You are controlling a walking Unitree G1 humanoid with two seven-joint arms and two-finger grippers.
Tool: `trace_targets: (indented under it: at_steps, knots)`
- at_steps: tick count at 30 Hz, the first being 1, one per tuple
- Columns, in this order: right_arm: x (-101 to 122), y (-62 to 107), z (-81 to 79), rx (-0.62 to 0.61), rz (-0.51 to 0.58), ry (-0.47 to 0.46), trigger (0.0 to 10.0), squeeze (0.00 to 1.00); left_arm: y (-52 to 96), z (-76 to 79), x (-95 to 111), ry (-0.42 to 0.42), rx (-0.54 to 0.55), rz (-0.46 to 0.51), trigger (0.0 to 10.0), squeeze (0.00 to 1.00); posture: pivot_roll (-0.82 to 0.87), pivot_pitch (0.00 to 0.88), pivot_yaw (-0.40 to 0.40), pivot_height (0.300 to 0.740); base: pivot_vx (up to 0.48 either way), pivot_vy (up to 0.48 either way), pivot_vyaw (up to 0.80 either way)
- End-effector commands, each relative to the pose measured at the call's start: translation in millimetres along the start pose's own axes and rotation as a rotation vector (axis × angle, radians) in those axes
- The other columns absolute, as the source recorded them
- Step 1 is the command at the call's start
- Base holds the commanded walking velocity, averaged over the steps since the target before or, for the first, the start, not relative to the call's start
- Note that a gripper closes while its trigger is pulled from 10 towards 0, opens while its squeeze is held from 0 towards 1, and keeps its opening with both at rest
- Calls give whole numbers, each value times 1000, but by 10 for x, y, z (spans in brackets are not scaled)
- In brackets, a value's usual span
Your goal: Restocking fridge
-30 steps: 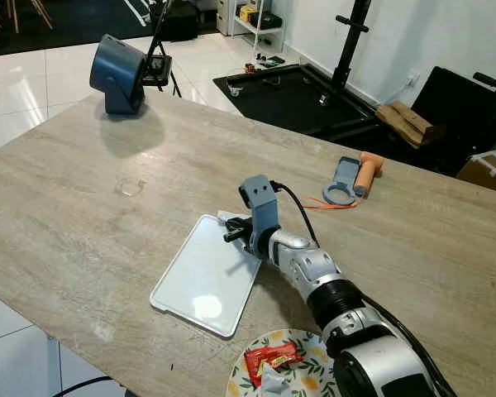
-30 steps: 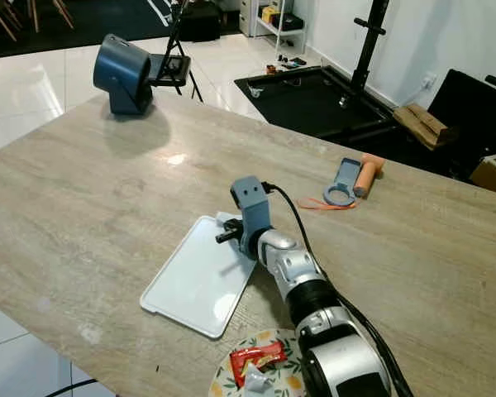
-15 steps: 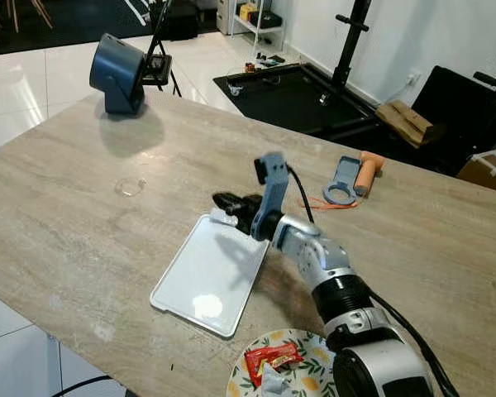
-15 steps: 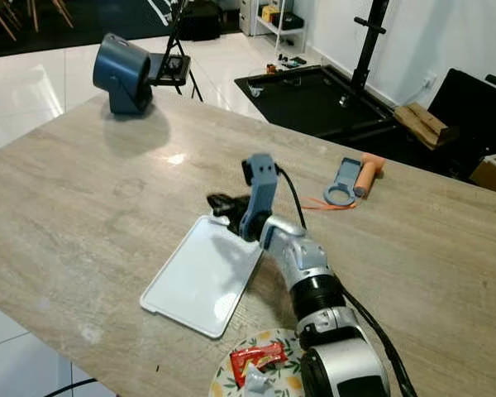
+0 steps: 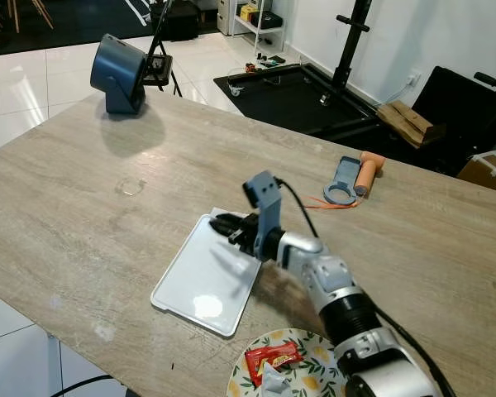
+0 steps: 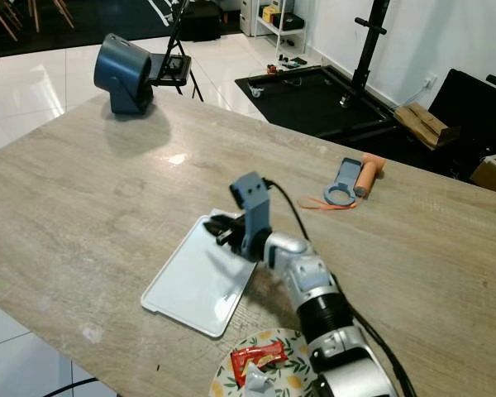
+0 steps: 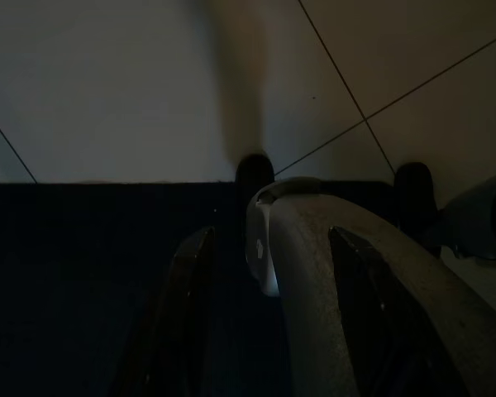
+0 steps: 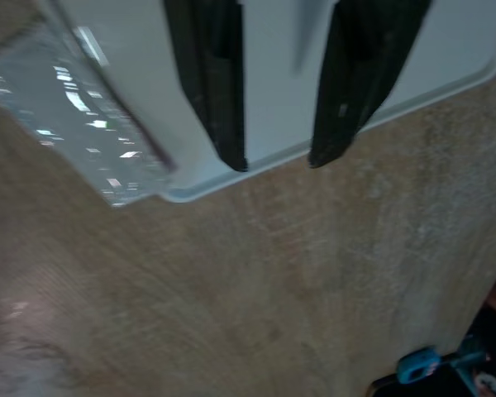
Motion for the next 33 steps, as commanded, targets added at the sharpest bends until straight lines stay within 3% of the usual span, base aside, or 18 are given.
trace_targets:
  at_steps: [1, 6, 14, 17, 18, 19, 20, 21, 22, 29, 33]
  knots:
    - [-44, -6, -46, 10, -13, 0, 10000, 1000, 80, 219, -360, 21, -72, -132, 10000, 0, -24, 141, -59, 740, 0, 0, 0]
    - [-191, -144, -223, 41, -50, 9, 10000, 1000, 111, 236, -433, 22, -75, -144, 10000, 0, -15, 162, -67, 740, 0, 0, 0]
    - [-221, -251, -260, 22, -55, 34, 10000, 1000, 147, 265, -514, 24, -81, -158, 10000, 0, -1, 188, -69, 740, 0, 0, 0]
    - [-120, -318, -202, -30, -33, 71, 10000, 1000, 168, 275, -559, 23, -84, -165, 10000, 0, 5, 199, -72, 740, 0, 0, 0]
    - [-36, -340, -147, -65, -15, 87, 10000, 424, 175, 272, -570, 23, -84, -167, 10000, 0, 7, 200, -73, 740, 0, 0, 0]
    - [-3, -345, -126, -77, -7, 90, 10000, 424, 176, 270, -573, 23, -83, -167, 10000, 0, 7, 200, -73, 740, 0, 0, 0]
    - [30, -348, -109, -87, 2, 92, 10000, 133, 178, 268, -575, 23, -83, -167, 10000, 0, 9, 205, -74, 740, 0, 0, 0]
    - [52, -350, -100, -92, 8, 93, 10000, 133, 179, 268, -577, 23, -83, -167, 10000, 0, 9, 207, -75, 740, 0, 0, 0]
    - [87, -352, -88, -96, 15, 93, 10000, 0, 179, 266, -578, 23, -83, -167, 10000, 0, 10, 208, -75, 740, 0, 0, 0]
    - [229, -363, 2, -136, 39, 122, 10000, 0, 183, 275, -585, 23, -83, -166, 10000, 0, 9, 226, -79, 740, 0, 0, 0]
    - [181, -376, 86, -201, 2, 164, 10000, 0, 189, 302, -599, 20, -90, -168, 10000, 0, 10, 242, -85, 740, 0, 0, 0]
Point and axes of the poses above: a point about 5 cm out from each wrist's last joint towards the gripper, its own y axis pointing back from the gripper into the wrist, its own x axis along the axis of the wrist's last joint, z = x × y, the point moved 3 cm from there along -y, pointing out of the wrist towards the gripper, and after that the axes turned 13 degrees about -y, right-handed, at the moved point
